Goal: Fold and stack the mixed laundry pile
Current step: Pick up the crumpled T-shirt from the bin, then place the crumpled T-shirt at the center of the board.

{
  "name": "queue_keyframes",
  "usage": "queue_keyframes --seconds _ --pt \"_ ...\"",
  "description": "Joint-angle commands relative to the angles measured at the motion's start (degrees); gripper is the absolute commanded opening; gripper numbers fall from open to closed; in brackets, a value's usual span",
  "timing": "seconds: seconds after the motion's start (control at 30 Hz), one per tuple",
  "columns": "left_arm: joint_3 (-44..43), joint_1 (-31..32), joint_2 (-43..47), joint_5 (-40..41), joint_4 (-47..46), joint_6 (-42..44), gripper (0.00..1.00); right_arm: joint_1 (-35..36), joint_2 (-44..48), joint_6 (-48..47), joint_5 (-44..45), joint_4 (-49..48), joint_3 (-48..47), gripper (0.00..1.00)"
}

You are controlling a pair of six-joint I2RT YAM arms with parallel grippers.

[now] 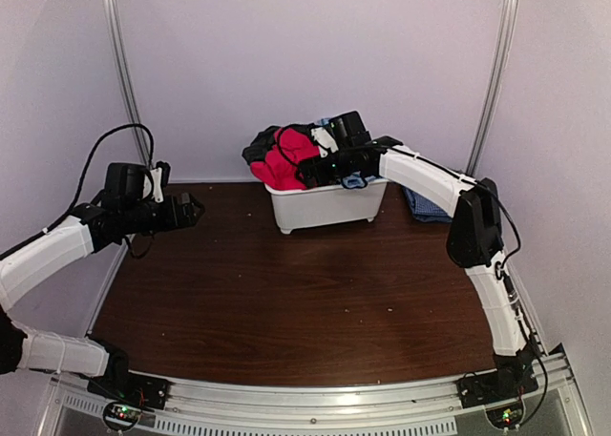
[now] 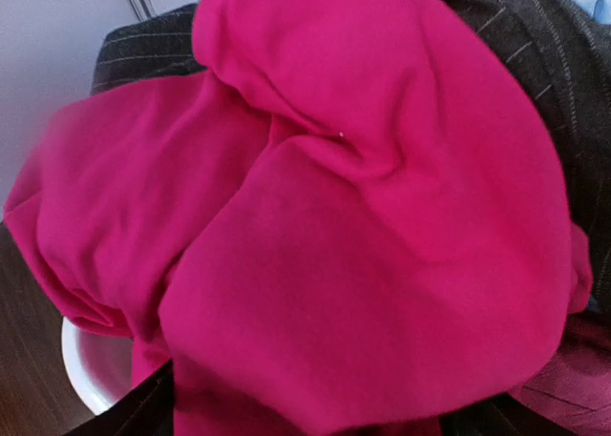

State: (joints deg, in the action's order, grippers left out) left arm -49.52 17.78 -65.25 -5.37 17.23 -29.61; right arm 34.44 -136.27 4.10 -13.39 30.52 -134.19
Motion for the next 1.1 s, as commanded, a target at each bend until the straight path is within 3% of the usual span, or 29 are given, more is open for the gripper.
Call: queue_keyframes --seconds 0.0,0.07,0.3,0.6,0.93,1.07 --pt "0.17 0.06 0.34 -0.91 -1.75 1.3 0.98 0.35 -2.8 0.13 3.44 2.45 -4.62 0.75" --pt "-0.01 0.06 -0.02 -1.02 -1.69 1.3 0.98 0.88 -2.23 0.53 3.76 2.69 -5.18 0.48" --pt "-0.86 0.06 -0.46 -2.04 -2.58 1.33 0.98 2.0 7.88 0.45 2.75 -0.18 -5.0 0.0" --pt "-0.74 0.06 -0.11 -3.01 -3.12 0.87 0.98 1.82 22.21 1.01 -0.96 -7.58 -2.95 0.0" --pt "-0.76 0.06 -0.6 -3.73 -4.66 0.35 0.98 1.98 38.68 6.54 -17.76 -15.96 8.4 0.0" --pt "-1.21 0.06 -1.48 -4.84 -5.84 0.13 0.98 2.13 39.89 10.46 -22.9 -18.07 7.86 0.0"
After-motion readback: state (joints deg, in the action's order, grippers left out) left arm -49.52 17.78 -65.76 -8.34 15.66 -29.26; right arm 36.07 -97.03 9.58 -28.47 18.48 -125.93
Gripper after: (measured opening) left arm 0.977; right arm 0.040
